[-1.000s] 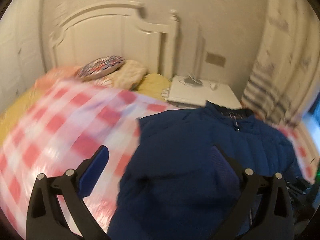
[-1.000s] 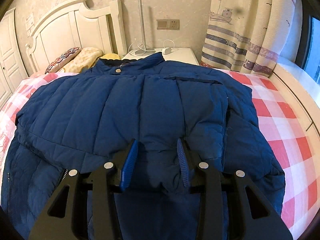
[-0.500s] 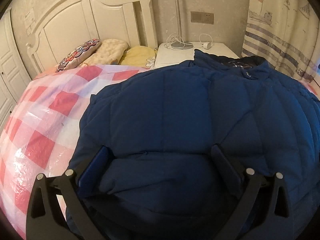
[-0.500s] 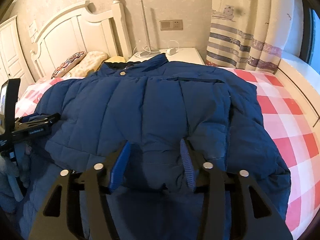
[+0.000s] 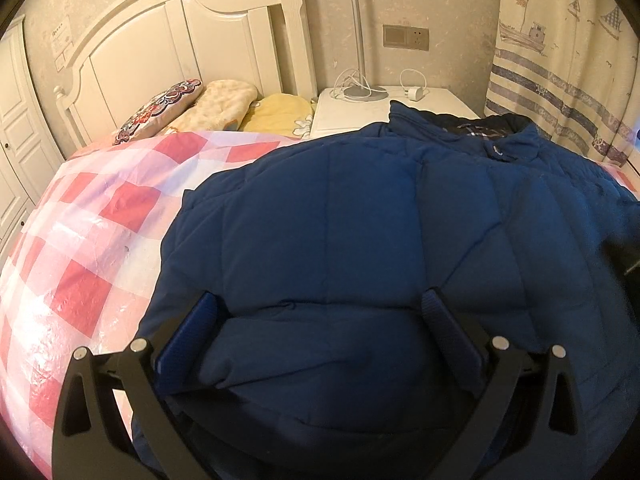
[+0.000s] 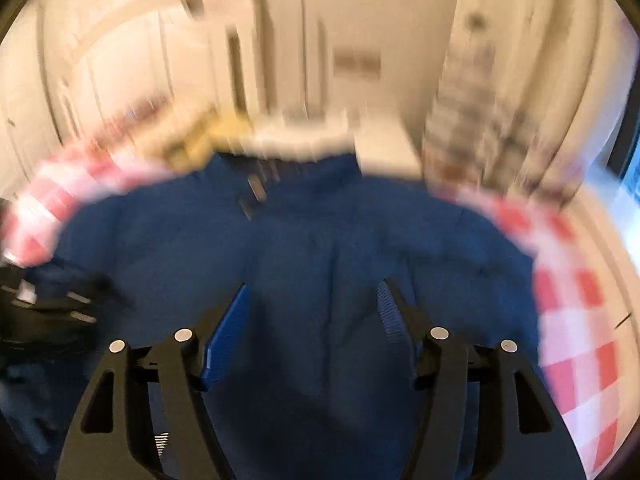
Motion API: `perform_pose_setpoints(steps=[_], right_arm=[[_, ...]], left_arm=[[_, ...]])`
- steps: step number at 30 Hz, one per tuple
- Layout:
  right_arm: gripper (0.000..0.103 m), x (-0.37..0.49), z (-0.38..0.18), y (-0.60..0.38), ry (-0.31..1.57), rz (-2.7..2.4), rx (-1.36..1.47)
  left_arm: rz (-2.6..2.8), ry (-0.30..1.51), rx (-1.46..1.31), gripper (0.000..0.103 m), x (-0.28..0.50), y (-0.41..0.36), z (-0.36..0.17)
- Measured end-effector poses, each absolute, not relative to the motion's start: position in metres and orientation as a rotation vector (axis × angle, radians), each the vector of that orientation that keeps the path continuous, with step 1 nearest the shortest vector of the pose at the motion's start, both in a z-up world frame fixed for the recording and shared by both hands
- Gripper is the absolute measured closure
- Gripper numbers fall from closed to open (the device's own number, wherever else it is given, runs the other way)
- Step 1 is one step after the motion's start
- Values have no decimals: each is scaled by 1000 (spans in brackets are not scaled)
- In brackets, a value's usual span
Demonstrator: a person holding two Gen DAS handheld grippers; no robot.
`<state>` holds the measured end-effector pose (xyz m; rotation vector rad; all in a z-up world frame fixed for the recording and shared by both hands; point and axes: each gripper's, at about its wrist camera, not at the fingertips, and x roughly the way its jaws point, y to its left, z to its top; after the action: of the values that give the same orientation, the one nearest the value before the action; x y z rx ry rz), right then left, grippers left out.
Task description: Fold large clothes
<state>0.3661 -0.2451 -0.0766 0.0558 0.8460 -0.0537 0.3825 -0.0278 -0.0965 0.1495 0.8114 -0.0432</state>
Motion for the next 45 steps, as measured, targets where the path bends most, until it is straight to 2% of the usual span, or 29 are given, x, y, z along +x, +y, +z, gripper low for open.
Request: perform_pose_setpoints(steps=[7, 9, 11, 14, 18, 21, 26, 36, 41, 45], right_arm=[[42, 347, -57, -249, 813, -83, 85], [38, 328, -47, -254, 747, -107, 105], [28, 321, -53, -259, 765, -111, 111], [25, 321, -76, -257, 808, -89, 50], [24, 319, -69, -255, 839, -115, 64], [21, 292, -53, -238, 771, -94, 46], [5, 284, -85, -212, 864, -67, -118], [4, 281, -83, -218, 871, -43, -86], [4, 236, -58, -222, 823, 8, -15], [4, 225, -73, -210, 881, 47, -43]], left_arm=[[-44, 812, 148, 2, 383, -27, -96], [-45, 813, 147, 2, 383, -27, -96], [-45, 813, 147, 2, 384, -27, -96], [-44, 811, 147, 2, 383, -27, -96], [-45, 812, 147, 2, 383, -27, -96], [-46, 813, 146, 2, 384, -26, -96], [-45, 810, 148, 2, 383, -27, -96], [-60, 843, 156, 2, 377, -26, -92], [-196, 779, 53, 2, 307, -21, -55], [-252, 834, 124, 2, 270, -44, -70]])
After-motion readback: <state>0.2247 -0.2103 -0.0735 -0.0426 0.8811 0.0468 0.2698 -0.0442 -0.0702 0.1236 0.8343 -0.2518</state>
